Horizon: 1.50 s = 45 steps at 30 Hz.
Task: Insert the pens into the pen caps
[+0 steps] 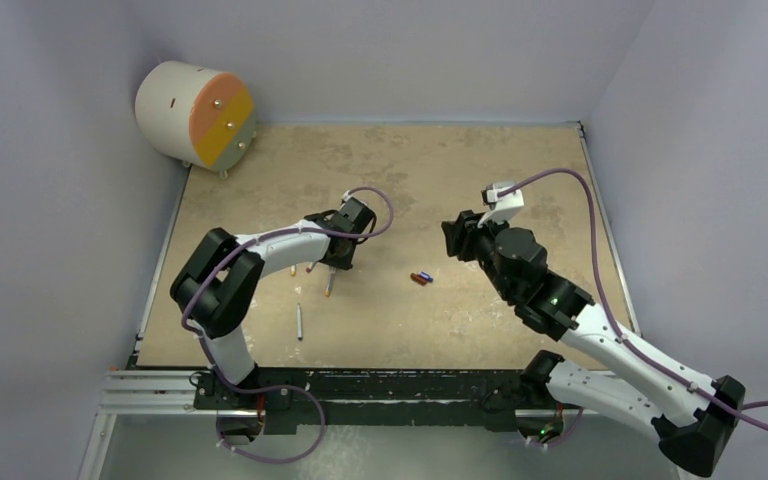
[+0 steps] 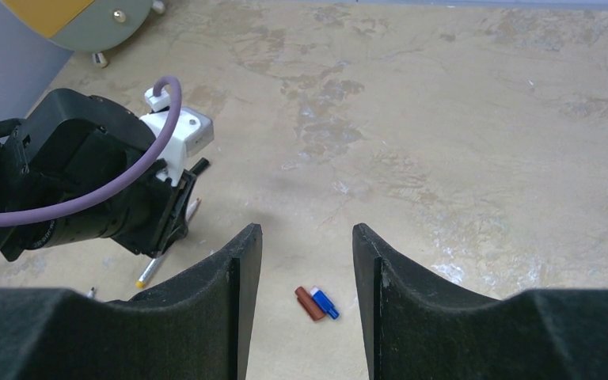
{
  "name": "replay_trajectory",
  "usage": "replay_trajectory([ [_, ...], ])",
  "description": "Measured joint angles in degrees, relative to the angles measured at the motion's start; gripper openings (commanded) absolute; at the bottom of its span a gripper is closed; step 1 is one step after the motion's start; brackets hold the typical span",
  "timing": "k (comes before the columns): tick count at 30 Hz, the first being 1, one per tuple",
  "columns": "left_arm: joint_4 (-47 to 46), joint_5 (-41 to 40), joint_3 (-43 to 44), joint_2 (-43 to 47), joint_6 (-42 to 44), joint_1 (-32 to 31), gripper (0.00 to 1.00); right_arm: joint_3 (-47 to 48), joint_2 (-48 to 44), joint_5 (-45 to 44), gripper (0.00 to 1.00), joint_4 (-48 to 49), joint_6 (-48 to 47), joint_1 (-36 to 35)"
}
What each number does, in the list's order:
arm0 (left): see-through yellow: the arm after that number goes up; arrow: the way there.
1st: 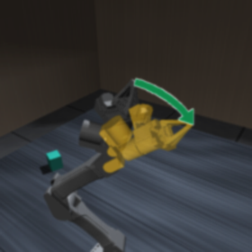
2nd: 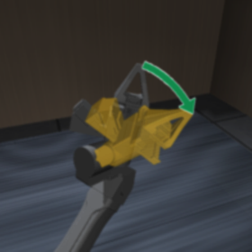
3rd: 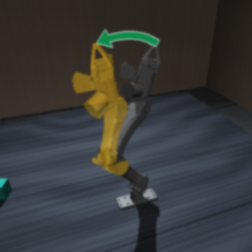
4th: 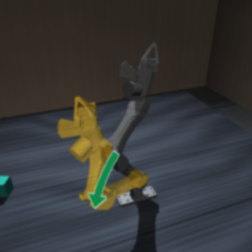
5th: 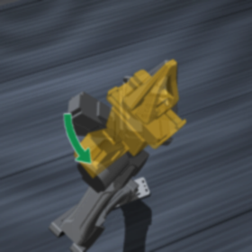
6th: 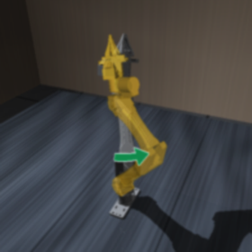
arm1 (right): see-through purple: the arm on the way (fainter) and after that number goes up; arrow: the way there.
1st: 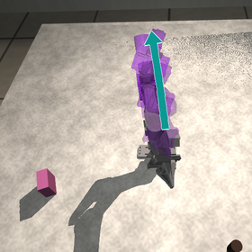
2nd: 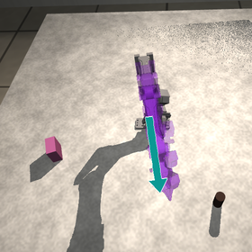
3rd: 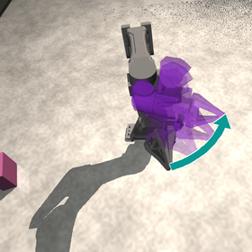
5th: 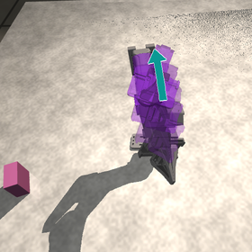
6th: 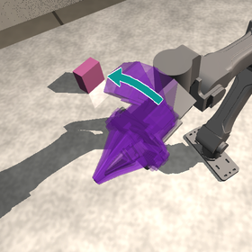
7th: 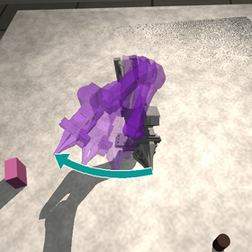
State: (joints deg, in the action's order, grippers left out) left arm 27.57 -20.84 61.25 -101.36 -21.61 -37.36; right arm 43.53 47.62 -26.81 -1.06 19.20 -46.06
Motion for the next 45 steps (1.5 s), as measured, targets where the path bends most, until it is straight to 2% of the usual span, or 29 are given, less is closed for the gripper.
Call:
replay_trajectory([
  [2,-0.13,-0.09,-0.04,0.00,-0.22,-0.07,0.28,0.00,0.02,0.04,0.48,0.15,0.00,0.00],
  [4,-0.20,-0.02,-0.04,-0.11,-0.33,-0.07,0.17,0.00,0.13,0.44,0.48,0.20,0.00,0.00],
  [6,-0.35,0.17,-0.04,-0.22,-0.48,-0.17,0.00,0.00,0.42,0.68,0.48,0.28,0.02,0.00],
  [13,-2.54,0.66,-1.29,0.42,-1.31,-0.61,0.00,0.00,0.76,1.11,0.49,0.31,0.00,0.02],
  [16,-3.85,2.71,-2.60,1.99,-1.11,-0.74,0.00,0.02,1.57,3.96,0.49,0.85,-0.13,0.61],
  [21,-7.41,10.75,-4.17,11.34,0.20,-1.81,0.00,0.20,5.03,10.88,0.48,3.10,1.07,2.12],
  [25,-18.97,19.06,-7.02,25.16,0.13,-2.10,0.00,0.15,4.48,15.74,0.51,7.98,3.91,2.84],
  [27,-27.58,23.89,-10.10,32.02,-0.48,-2.10,0.00,0.20,4.04,18.53,0.53,11.45,4.92,3.21],
  [30,-38.23,30.62,-13.33,37.44,-2.36,-2.10,0.00,0.31,4.26,22.21,0.54,15.82,5.86,3.43],
  [35,-49.62,39.98,-15.87,38.01,-6.40,-2.10,0.00,1.64,6.10,27.85,0.53,20.98,6.67,3.72],
  [45,-54.21,47.74,-16.15,37.53,-9.29,-2.10,0.00,5.09,9.38,32.26,0.48,25.83,7.06,3.72],
])
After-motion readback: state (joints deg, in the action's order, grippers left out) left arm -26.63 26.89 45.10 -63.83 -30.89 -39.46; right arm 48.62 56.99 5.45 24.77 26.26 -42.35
